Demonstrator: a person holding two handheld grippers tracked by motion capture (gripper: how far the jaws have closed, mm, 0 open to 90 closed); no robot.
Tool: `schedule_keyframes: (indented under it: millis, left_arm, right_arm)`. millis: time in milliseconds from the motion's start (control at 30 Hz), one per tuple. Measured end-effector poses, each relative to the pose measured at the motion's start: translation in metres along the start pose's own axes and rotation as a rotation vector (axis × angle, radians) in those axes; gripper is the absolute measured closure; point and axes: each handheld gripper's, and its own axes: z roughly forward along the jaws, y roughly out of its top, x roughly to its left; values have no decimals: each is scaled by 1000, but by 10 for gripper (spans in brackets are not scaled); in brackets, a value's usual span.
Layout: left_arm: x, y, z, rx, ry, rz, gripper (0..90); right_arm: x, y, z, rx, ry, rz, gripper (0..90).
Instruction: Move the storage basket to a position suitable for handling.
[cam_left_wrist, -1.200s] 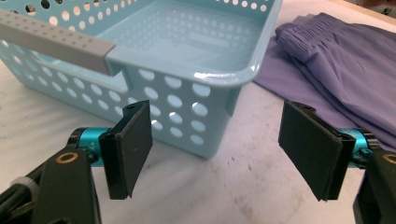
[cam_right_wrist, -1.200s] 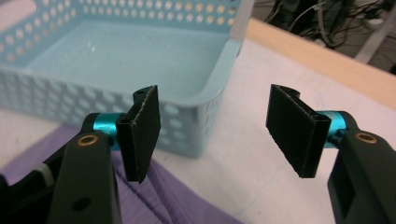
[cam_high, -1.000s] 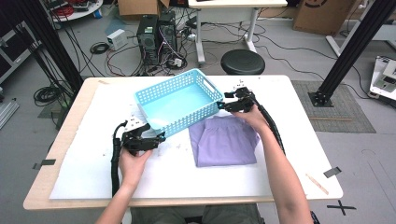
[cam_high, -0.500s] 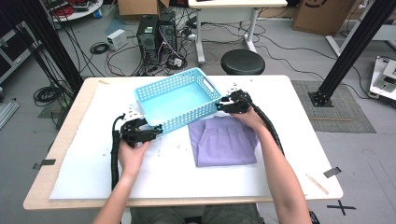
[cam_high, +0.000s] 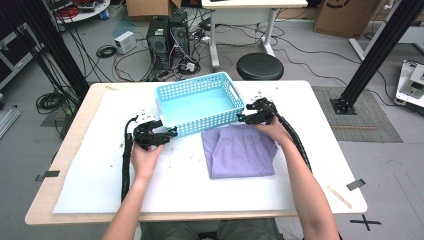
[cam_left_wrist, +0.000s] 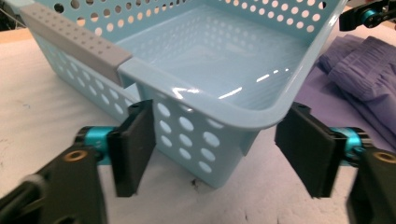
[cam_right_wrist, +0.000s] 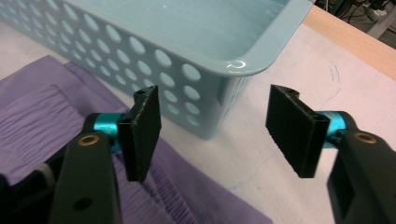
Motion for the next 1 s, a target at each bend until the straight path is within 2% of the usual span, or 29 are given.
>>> schedule_keyframes:
  millis: [67,100,200,267,333,367,400,467,500,567,600,667,767,833,867,900,933,967,1000]
  left_arm:
    - [1,0,0,1,-7,-2,267]
    - [1,0,2,3,-23,-2,270]
    - [1,-1,6,27,-21,-4,324]
    - [1,0,8,21,-1,4,326]
    - [1,0,10,11,7,8,321]
    - [1,0,10,11,7,8,321]
    - [1,3,13,22,3,7,321]
    - [1,10,17,40,3,19,321]
    - [-1,13,18,30,7,26,321]
    - [-1,17,22,25,-2,26,320]
    - [-2,23,28,42,-15,36,321]
    - [-3,26,33,50,-24,43,321]
    - [-8,32,48,79,-49,75,319]
    - [-10,35,53,81,-56,77,318]
    - [-13,37,62,67,-64,90,313]
    - [-13,37,62,67,-64,90,313]
    - [-14,37,67,45,-73,92,313]
    - [-16,36,71,42,-86,93,312]
    - [-18,38,79,74,-90,113,305]
  right_arm:
    - [0,0,1,-6,0,4,348]
    - [2,2,5,-32,16,-4,361]
    - [6,4,8,-40,24,-30,385]
    - [7,6,8,-30,9,-42,448]
    - [5,6,4,-27,1,-40,540]
    - [5,6,4,-27,1,-40,540]
    - [3,5,-2,-25,-8,-29,584]
    - [2,5,-4,-25,-13,-31,590]
    - [1,5,-6,-20,-20,-34,596]
    - [-2,3,-12,-29,-30,-23,604]
    - [-4,1,-19,-44,-38,-13,613]
    - [-5,0,-21,-39,-44,-16,614]
    - [-11,-11,-32,-32,-72,-8,618]
    - [-13,-14,-35,-31,-78,1,618]
    - [-17,-23,-43,-33,-85,20,618]
    - [-17,-23,-43,-33,-85,20,618]
    - [-18,-25,-44,-38,-90,12,618]
    - [-19,-29,-48,-42,-94,25,619]
    - [-22,-34,-53,-36,-103,25,618]
